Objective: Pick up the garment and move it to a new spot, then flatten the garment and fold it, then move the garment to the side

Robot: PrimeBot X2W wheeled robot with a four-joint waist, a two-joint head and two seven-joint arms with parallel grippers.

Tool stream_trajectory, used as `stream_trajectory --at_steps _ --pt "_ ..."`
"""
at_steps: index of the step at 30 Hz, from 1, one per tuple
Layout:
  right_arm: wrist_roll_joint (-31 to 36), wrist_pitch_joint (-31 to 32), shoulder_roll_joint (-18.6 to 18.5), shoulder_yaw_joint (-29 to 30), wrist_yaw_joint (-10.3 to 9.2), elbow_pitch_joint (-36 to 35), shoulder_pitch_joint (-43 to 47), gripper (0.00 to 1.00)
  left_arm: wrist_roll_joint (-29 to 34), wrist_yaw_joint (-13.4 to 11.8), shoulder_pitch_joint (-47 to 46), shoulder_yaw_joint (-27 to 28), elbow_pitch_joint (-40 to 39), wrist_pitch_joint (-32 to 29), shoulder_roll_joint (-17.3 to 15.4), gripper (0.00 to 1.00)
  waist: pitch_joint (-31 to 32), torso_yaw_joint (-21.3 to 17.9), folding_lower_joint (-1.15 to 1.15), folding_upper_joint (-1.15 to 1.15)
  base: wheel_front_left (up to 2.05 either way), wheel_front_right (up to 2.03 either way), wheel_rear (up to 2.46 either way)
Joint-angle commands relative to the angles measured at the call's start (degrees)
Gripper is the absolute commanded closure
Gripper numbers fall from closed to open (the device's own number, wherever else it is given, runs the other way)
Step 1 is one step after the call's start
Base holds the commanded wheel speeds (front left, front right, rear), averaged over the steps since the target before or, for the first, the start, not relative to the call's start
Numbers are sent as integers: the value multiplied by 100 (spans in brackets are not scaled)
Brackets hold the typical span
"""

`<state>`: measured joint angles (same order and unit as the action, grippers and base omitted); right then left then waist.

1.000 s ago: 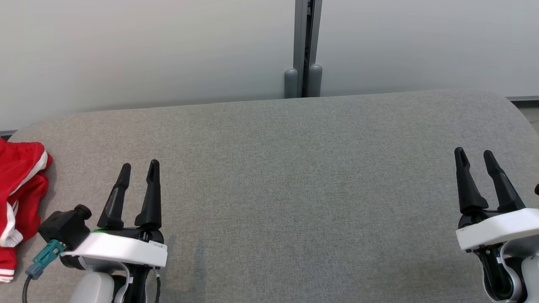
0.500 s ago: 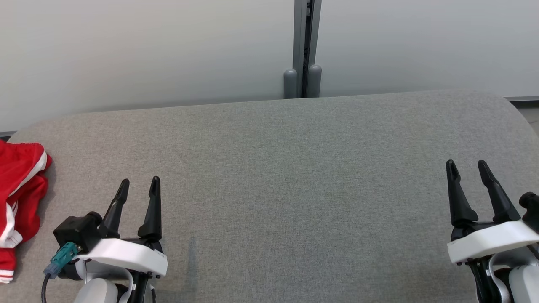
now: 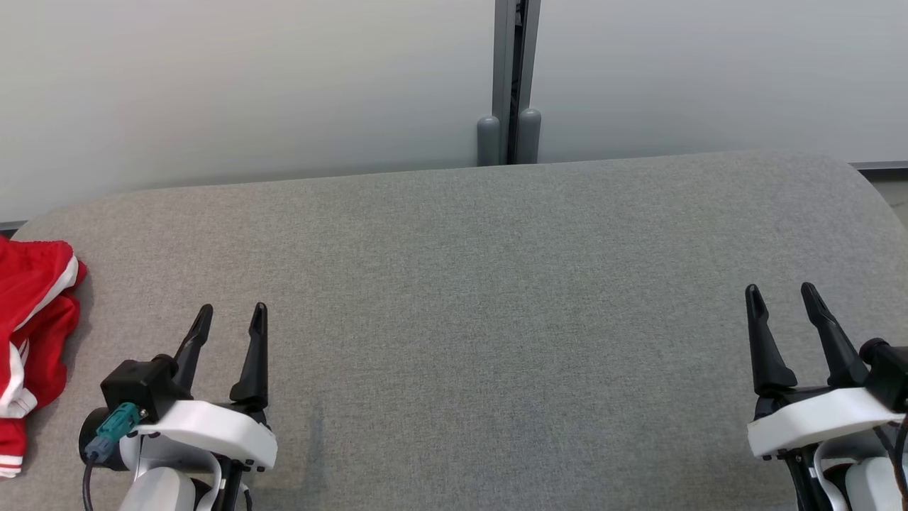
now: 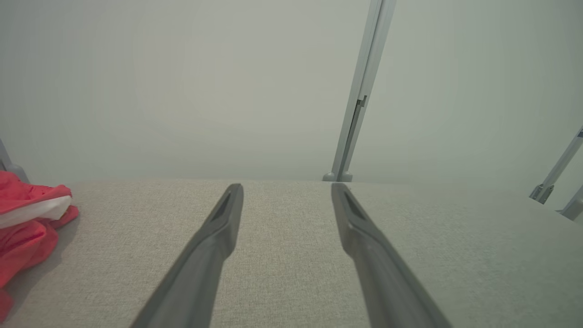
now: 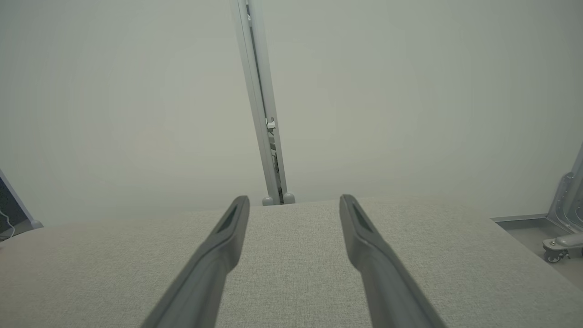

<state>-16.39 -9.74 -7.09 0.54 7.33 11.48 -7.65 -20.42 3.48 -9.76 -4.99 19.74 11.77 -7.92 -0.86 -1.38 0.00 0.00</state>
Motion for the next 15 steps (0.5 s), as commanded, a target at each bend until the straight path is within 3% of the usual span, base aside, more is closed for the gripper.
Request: stream_trajectory --at_steps 1,15 --pt "127 -87 -11 -18 23 -14 4 0 131 -27 -100 24 9 -9 -32 0 -6 5 0 0 0 0 0" --pt "330 -344 -37 -120 25 269 12 0 478 -105 -57 86 117 -213 -84 0 -45 -7 0 0 0 0 0"
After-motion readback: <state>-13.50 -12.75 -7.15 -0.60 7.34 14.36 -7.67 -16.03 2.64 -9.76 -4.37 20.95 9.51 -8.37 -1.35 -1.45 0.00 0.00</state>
